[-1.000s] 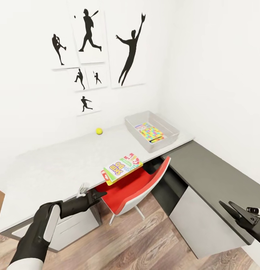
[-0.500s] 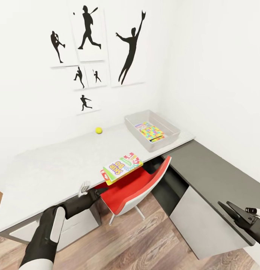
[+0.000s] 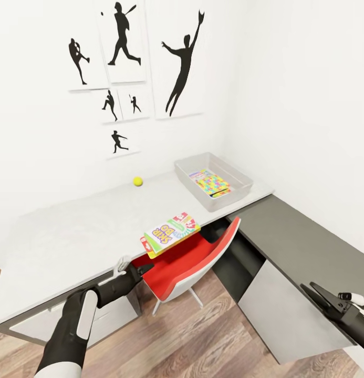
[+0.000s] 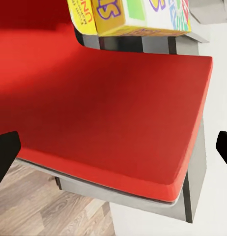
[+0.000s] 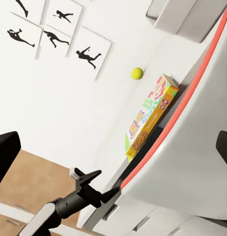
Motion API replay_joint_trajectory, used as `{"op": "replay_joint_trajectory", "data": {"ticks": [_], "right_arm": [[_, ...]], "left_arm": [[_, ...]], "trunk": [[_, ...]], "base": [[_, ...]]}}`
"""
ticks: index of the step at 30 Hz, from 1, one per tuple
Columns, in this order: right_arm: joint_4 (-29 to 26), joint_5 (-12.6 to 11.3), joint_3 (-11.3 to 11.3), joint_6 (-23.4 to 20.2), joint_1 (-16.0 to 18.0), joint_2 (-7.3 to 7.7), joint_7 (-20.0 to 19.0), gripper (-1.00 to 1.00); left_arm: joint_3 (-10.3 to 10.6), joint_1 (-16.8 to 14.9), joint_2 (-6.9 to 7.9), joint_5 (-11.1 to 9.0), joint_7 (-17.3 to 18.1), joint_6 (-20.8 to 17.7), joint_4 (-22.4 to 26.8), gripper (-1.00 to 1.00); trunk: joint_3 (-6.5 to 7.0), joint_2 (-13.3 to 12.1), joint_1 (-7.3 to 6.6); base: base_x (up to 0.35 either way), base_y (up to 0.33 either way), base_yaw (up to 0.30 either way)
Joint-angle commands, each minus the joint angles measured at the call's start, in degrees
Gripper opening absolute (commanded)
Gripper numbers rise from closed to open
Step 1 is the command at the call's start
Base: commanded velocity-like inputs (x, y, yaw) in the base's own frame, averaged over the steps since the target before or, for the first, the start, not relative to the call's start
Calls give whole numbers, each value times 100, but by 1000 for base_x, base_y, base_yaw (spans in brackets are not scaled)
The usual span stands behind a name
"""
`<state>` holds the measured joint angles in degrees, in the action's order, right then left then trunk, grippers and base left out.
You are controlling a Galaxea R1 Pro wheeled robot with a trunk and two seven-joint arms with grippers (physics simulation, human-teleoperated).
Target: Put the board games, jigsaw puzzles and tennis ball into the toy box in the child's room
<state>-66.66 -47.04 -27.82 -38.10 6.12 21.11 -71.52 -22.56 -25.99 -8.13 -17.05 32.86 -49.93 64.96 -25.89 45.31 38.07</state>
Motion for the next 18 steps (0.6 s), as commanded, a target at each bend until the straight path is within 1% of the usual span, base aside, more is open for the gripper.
{"op": "replay_joint_trajectory", "data": {"ticks": [1, 3, 4, 5, 6, 7, 8, 10, 12, 14, 18], "right_arm": [[1, -25, 5, -45, 3, -1, -1, 100], [4, -25, 13, -43, 3, -21, 7, 100], [-7, -25, 19, -31, 3, -43, 12, 100], [-25, -23, 25, 12, 3, -76, 19, 100], [-30, -23, 32, 49, 3, -100, 24, 100], [-30, -24, 52, 135, 3, -160, 40, 100], [-19, -24, 70, 221, 3, -216, 65, 100], [-2, -22, 97, 333, 3, -276, 122, 100], [5, -16, 111, 376, 3, -297, 151, 100], [8, 10, 117, 394, 3, -305, 162, 100], [10, 139, 109, 450, 3, -315, 179, 100]], "left_arm": [[-22, -7, -10, 6, 12, -32, 2, 100], [-32, -9, -17, -50, -16, -30, 0, 100], [-37, -10, -22, -130, -29, -26, 0, 100], [-41, -10, -25, -241, -40, -23, -1, 100], [-40, -10, -26, -307, -44, -23, -1, 100], [-38, -11, -26, -446, -50, -24, -1, 100], [-35, -11, -23, -575, -53, -25, -1, 100], [-36, -15, -17, -783, -57, -24, -1, 100], [-35, -17, -18, -883, -59, -25, 2, 100], [-33, -18, -23, -926, -61, -25, 5, 100], [-36, -19, -22, -1038, -60, -25, 9, 100]], "trunk": [[-25, 47, 23], [-61, 127, 67], [-79, 167, 89], [-97, 207, 111], [-115, 247, 133], [-132, 288, 155], [-132, 288, 155], [-132, 288, 155], [-132, 288, 155], [-132, 288, 155], [-132, 288, 155]], "base": [[0, 0, 0], [0, 0, 0], [0, 0, 0], [0, 0, 0], [0, 0, 0], [0, 0, 0], [0, 0, 0], [0, 0, 0], [0, 0, 0], [0, 0, 0], [0, 0, 0]]}}
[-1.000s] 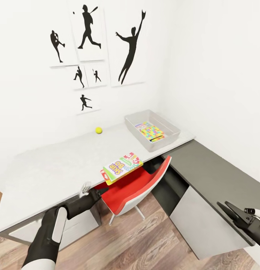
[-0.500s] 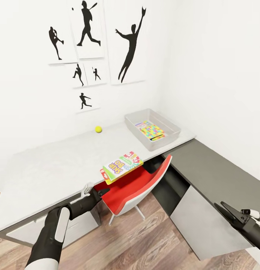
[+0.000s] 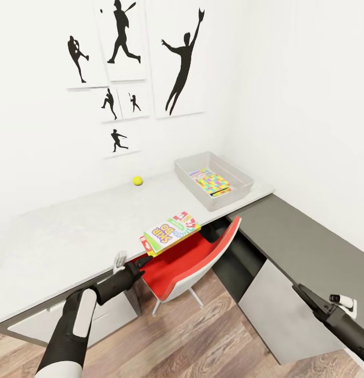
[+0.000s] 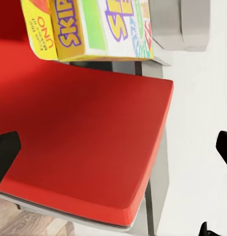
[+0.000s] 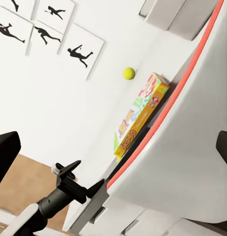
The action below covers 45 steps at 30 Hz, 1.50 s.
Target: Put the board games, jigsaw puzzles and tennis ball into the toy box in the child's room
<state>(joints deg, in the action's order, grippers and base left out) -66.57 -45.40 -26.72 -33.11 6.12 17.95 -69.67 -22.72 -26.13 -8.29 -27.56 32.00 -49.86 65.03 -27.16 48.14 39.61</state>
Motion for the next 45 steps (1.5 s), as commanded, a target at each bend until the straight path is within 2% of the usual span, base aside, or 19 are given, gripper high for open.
{"op": "replay_joint_trajectory", "data": {"ticks": [1, 5, 6, 9, 12, 17, 19, 29, 45], "right_arm": [[-2, -13, -2, -45, 3, 1, -2, 100], [-21, 28, -12, -33, 6, -2, 11, 100], [12, 22, 22, -6, 20, -35, 44, 100], [109, 39, 90, -36, 13, -132, 140, 100], [205, 45, 57, -54, 8, -213, 95, 100], [134, -26, -3, -73, -57, -197, 67, 100], [140, -21, -2, -73, -54, -201, 67, 100], [151, -22, 34, -188, -34, -2, 56, 100], [145, -16, 75, -195, -32, -1, 36, 100]], "left_arm": [[-20, -6, -7, -19, 26, -32, 3, 100], [-30, -6, 1, -279, 26, -37, 8, 100], [-64, 27, -32, -311, 59, -4, -26, 100], [26, 99, -129, -397, 46, 94, -122, 100], [82, 120, -122, -489, -3, 191, -219, 100], [-79, 282, -112, -301, 86, 35, -379, 100], [-77, 329, -112, -231, 88, 24, -377, 100], [-134, 471, 178, -299, 13, 156, -700, 100], [-136, 478, 213, -311, 75, 178, -1216, 100]], "trunk": [[-6, 5, 1], [-6, 5, 1], [-6, 5, 1], [-6, 5, 1], [-6, 5, 1], [-6, 5, 1], [-6, 5, 1], [-6, 5, 1], [-6, 5, 1]], "base": [[0, 0, 0], [0, 0, 0], [0, 0, 0], [0, 0, 0], [0, 0, 0], [0, 0, 0], [0, 0, 0], [0, 0, 0], [0, 0, 0]]}}
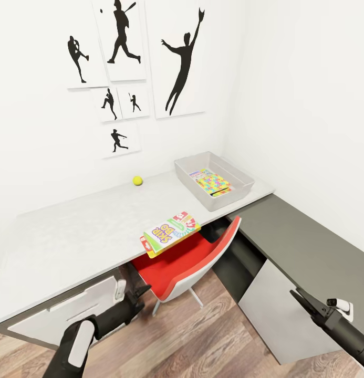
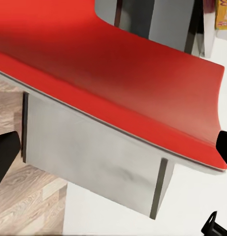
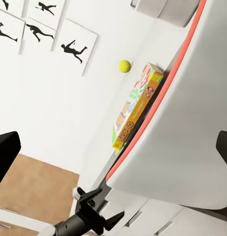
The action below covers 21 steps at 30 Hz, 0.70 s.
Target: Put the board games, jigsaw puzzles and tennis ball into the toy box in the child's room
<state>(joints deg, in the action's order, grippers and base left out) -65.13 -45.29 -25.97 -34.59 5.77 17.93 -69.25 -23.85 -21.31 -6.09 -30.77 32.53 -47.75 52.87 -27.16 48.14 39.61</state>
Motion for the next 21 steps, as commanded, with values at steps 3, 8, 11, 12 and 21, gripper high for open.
{"op": "replay_joint_trajectory", "data": {"ticks": [3, 8, 11, 12, 21], "right_arm": [[-14, -26, -2, -46, 3, 6, -12, 100], [-30, -24, 3, -45, 7, 28, -17, 100], [-34, -24, -2, -42, 10, 31, -21, 100], [-38, -24, -3, -41, 10, 29, -23, 100], [-237, -16, 9, -41, 12, 20, -24, 100]], "left_arm": [[-23, -5, 15, 5, 34, -33, -46, 100], [-23, -5, 67, -2, 41, -33, 24, 100], [-23, -5, 75, -3, 42, -33, 42, 100], [-23, -5, 78, -5, 42, -33, 48, 100], [-16, -5, 81, -8, 47, 155, 56, 100]], "trunk": [[-6, 5, 1], [-6, 5, 1], [-6, 5, 1], [-6, 5, 1], [-6, 5, 1]], "base": [[0, 0, 0], [0, 0, 0], [-32, -42, 0], [-78, -120, 0], [-40, -64, 0]]}}
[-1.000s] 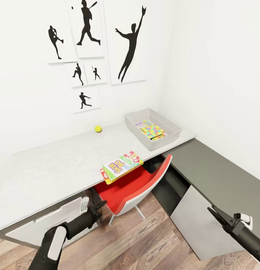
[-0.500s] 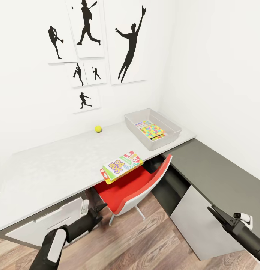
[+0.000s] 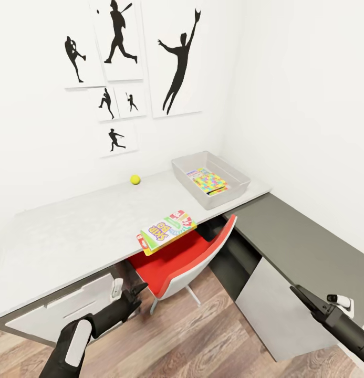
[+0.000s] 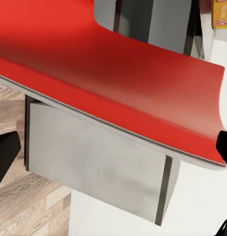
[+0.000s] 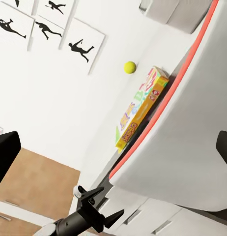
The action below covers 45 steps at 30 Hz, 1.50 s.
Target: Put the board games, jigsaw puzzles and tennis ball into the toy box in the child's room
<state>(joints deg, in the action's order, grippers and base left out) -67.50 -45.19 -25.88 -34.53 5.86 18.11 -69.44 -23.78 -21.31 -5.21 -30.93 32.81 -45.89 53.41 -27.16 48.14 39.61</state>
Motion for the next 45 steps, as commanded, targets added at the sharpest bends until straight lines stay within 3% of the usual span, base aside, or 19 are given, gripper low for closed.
{"op": "replay_joint_trajectory", "data": {"ticks": [1, 20, 45], "right_arm": [[-12, -26, 0, -49, 3, 1, -6, 100], [-96, -24, 125, -49, 3, 15, 1, 100], [-97, -16, 131, -44, 3, 16, -7, 100]], "left_arm": [[-21, -5, -7, 8, 20, -4, 2, 100], [-19, -5, -5, -1, 25, 103, 153, 100], [-6, -5, -15, -1, 24, 98, 273, 100]], "trunk": [[-6, 5, 1], [39, 5, 1], [85, 5, 1]], "base": [[-8, -12, 0], [-1, -62, 154], [0, -88, 47]]}}
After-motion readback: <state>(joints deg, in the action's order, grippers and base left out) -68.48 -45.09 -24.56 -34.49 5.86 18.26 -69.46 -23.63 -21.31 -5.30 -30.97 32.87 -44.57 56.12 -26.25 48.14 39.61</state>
